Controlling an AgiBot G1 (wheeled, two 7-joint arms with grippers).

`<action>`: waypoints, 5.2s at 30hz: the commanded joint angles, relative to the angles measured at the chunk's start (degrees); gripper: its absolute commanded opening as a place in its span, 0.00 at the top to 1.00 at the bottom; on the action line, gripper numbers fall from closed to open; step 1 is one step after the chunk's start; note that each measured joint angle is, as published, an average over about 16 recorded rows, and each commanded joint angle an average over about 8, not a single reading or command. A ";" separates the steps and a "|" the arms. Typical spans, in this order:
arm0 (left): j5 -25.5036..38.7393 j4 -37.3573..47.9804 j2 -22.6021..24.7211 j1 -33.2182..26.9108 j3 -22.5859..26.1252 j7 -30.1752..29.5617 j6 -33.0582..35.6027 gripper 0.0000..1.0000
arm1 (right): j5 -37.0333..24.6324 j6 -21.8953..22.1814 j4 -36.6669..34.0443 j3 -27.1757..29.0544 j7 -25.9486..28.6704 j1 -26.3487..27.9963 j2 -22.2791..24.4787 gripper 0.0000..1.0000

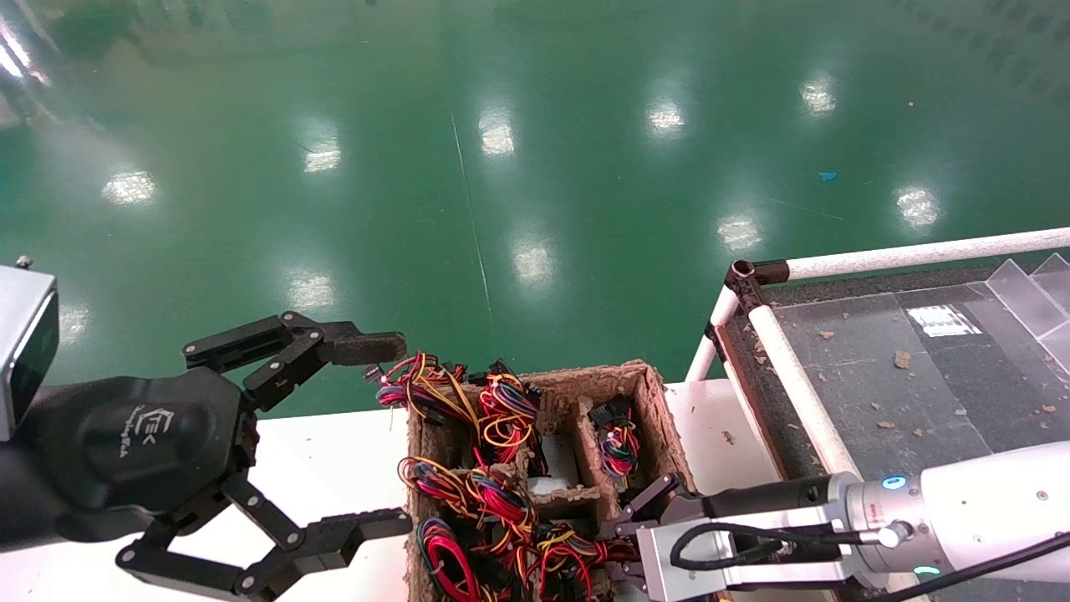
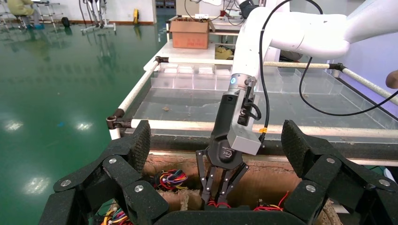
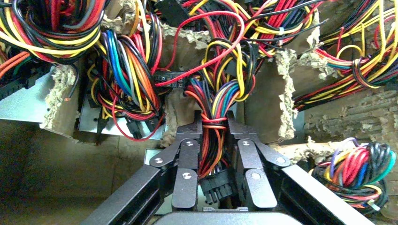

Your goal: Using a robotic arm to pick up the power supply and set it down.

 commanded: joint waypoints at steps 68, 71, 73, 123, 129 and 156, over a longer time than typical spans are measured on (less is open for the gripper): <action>-0.02 0.00 -0.01 -0.01 0.03 0.01 -0.01 0.00 | 20.83 14.49 -3.37 26.54 -1.90 -1.10 26.87 1.00; -0.02 0.00 -0.01 -0.01 0.03 0.01 -0.01 0.00 | 19.81 15.42 -3.78 26.75 -2.62 -3.07 28.10 1.00; -0.02 0.00 -0.01 -0.01 0.03 0.01 -0.01 0.00 | 19.14 16.05 -4.00 26.73 -3.08 -4.41 28.58 1.00; -0.03 0.00 -0.02 -0.01 0.05 0.02 -0.02 0.00 | 2.05 16.83 -29.53 13.48 -8.75 17.23 4.12 0.62; -0.04 0.00 -0.02 -0.01 0.05 0.03 -0.02 0.00 | 2.30 15.47 -31.30 13.31 -9.93 18.09 3.89 0.00; -0.05 0.01 -0.03 -0.01 0.06 0.03 -0.03 0.00 | 5.25 7.07 -37.21 13.06 -6.50 22.39 4.39 0.00</action>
